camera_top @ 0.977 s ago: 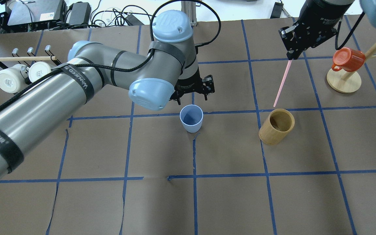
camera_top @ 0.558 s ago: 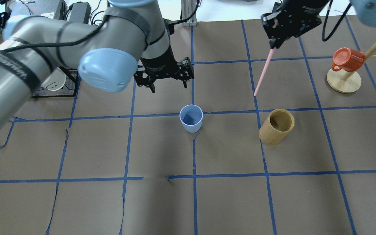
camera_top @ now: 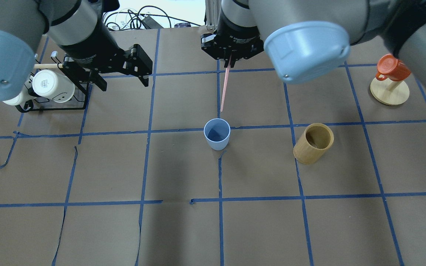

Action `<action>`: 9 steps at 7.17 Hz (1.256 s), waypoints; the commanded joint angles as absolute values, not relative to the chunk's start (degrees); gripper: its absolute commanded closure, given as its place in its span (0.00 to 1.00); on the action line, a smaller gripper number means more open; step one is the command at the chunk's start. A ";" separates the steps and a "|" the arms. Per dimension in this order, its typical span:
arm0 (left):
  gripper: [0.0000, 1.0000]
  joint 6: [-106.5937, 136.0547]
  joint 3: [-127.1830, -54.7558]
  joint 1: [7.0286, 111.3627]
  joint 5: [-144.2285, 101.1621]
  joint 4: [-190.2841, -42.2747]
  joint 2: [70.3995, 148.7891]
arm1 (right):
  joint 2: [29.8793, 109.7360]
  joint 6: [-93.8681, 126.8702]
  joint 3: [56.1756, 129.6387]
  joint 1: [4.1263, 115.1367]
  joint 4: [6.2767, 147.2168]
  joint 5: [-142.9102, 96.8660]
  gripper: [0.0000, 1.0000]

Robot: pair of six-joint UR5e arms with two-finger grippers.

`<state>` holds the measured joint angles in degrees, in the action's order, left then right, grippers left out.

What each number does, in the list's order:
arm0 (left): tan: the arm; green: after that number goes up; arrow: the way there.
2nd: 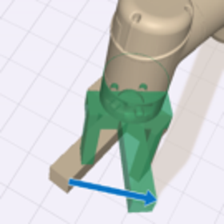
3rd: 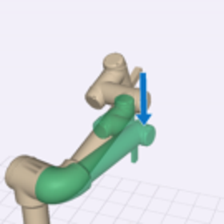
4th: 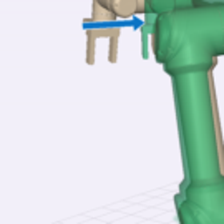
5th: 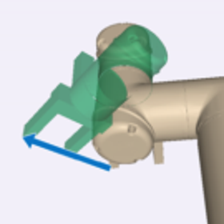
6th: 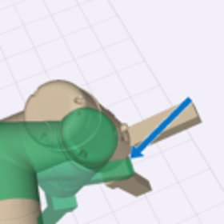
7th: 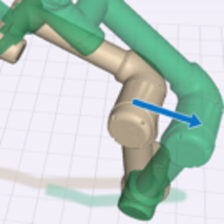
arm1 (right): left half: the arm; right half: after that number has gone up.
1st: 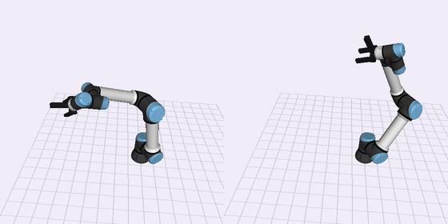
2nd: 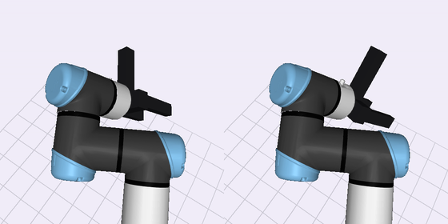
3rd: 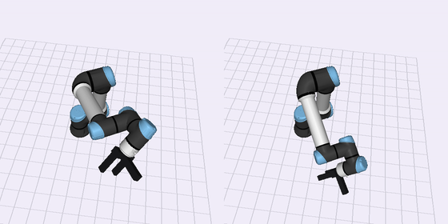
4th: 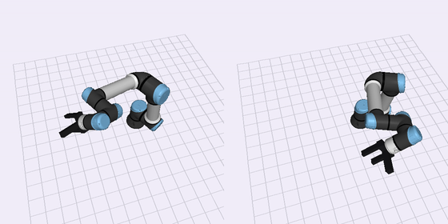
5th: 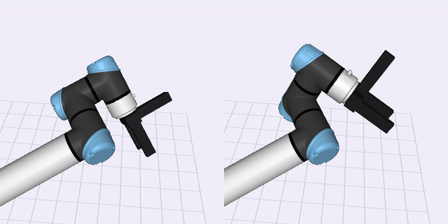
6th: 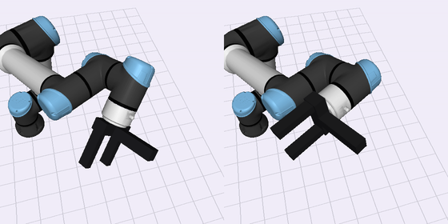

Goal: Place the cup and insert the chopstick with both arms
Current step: 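Set the blue cup at table center while the right gripper carries the chopstick over, then lower the chopstick into the blue cup with the right gripper while the left withdraws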

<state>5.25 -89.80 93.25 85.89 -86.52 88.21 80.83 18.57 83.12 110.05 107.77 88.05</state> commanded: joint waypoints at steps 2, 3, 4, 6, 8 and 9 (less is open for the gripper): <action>0.00 3.51 -90.44 90.70 86.13 -86.31 87.28 | 80.68 20.57 91.83 112.15 116.09 89.30 1.00; 0.00 3.52 -90.35 90.62 86.13 -86.57 87.19 | 80.51 20.91 92.19 112.24 116.71 89.12 1.00; 0.00 3.69 -89.39 90.44 86.22 -92.14 86.75 | 79.99 20.74 92.37 112.24 116.63 89.12 1.00; 0.00 3.78 -89.39 90.53 86.13 -94.13 86.31 | 79.98 21.09 94.82 112.24 117.50 89.21 1.00; 0.00 3.60 -89.73 90.61 87.88 -92.39 86.31 | 79.72 21.01 95.98 112.24 119.34 89.03 0.64; 0.00 3.43 -90.17 90.53 87.89 -89.94 86.31 | 79.72 21.53 96.06 112.24 119.36 89.12 0.55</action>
<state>3.56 -89.77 90.55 87.49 -92.26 86.31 79.79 21.17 95.80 112.24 118.88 89.10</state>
